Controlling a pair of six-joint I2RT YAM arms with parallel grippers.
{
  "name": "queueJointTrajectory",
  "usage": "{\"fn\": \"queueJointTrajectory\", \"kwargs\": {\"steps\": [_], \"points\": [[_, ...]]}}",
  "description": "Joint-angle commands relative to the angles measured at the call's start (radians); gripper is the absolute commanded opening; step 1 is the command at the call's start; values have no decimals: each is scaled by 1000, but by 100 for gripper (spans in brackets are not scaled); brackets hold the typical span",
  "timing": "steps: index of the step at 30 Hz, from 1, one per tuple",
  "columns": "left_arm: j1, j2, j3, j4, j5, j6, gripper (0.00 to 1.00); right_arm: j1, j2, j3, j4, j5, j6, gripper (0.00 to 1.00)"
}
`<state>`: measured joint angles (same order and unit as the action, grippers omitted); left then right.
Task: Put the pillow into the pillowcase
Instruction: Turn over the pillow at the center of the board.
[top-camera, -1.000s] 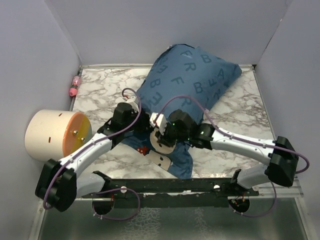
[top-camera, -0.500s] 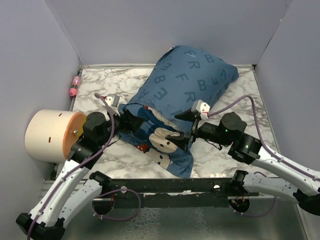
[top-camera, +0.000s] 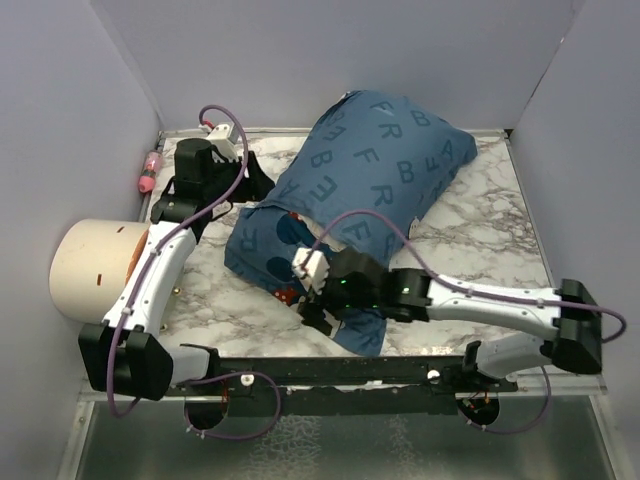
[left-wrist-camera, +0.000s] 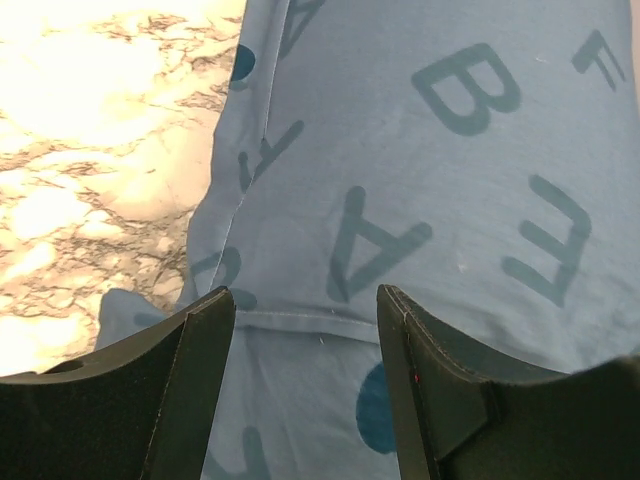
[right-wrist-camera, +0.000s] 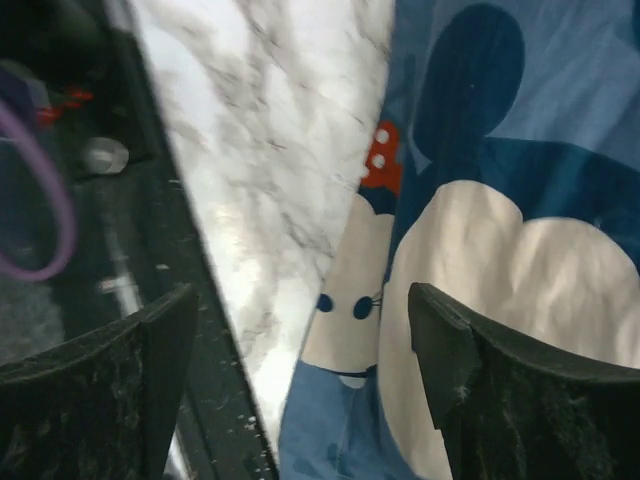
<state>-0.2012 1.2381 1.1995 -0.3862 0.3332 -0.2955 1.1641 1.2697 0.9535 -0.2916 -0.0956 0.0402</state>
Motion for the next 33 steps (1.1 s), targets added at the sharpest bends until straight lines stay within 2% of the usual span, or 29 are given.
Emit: {"fn": "queueJointTrajectory", "kwargs": {"steps": [1,3,5,10,11,12,14,16,17,18,21,23,25,31,33], "points": [[60,45,-57,159,208,-96,61,74,276,155,-165,528,23,88],[80,21,-84,134,179,-75,61,74,385,172,-213,744,67,99],[101,-39,-110,88,107,-28,61,75,438,140,-182,869,65,100],[132,-224,-186,40,-59,19,62,72,408,36,-63,1027,41,99],[132,-258,-198,45,-73,12,62,72,398,21,-32,1042,22,94],[132,-289,-208,51,-84,0,62,69,387,9,0,1048,-1,81],[132,-341,-220,61,-100,-25,61,54,367,2,44,1027,-38,38],[131,-389,-220,69,-110,-44,61,39,344,16,68,977,-81,14],[132,-412,-217,73,-115,-53,60,37,323,30,77,946,-105,5],[132,-433,-213,73,-121,-58,60,36,296,49,87,909,-132,1],[132,-487,-188,57,-161,-62,60,37,162,149,131,753,-195,1],[132,-518,-162,35,-206,-53,59,37,87,285,161,655,-245,1],[131,-543,-132,17,-249,-38,58,39,90,504,128,601,-285,1],[131,-618,-108,24,-351,-33,58,45,227,1230,97,388,-410,1],[131,-631,-124,35,-360,-41,58,44,248,1361,164,399,-483,1]]}}
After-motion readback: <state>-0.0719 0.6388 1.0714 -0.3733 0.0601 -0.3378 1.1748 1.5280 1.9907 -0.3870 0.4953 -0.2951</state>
